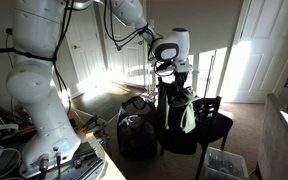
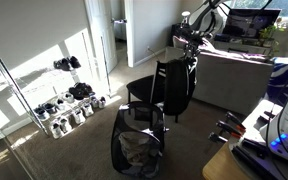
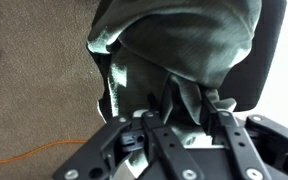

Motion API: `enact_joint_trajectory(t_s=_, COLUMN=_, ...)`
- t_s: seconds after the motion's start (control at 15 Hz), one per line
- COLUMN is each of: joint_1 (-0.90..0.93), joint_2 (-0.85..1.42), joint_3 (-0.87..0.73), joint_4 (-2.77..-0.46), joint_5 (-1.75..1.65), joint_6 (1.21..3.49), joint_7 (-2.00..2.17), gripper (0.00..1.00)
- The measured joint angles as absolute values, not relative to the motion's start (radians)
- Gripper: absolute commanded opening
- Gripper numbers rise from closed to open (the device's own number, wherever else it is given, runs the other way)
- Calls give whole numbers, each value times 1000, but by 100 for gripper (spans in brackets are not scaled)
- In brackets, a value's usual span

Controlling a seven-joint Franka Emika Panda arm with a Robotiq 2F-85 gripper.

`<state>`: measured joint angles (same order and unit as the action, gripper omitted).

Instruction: Remove the clothing from the back of the chair and put it in the laundry bag.

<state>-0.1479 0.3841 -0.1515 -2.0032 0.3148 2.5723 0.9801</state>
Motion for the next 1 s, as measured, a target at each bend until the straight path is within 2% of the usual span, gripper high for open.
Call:
enact_joint_trajectory(t_s=0.13, joint_1=-146, joint_2=378, joint_3=-153, joint_4=-2003, joint_5=315, joint_6=2573, joint_7=980, gripper=6)
enact_joint_trajectory(t_s=0.33, joint_1=-143, joint_2=373, joint_3=-155, joint_4=-2003, joint_5=315, joint_6=2573, joint_7=980, gripper=1)
enact_joint_trajectory(t_s=0.53, joint_1=-141, joint_2=371, joint_3=-156, joint_4=-2003, joint_5=315, joint_6=2573, joint_7=980, gripper=5)
enact_joint_trajectory(t_s=1.0, joint_1=-120, joint_2=262, joint_3=-204, joint_4=-2028, joint_5=185, joint_6=2571, joint_7=978, gripper=4)
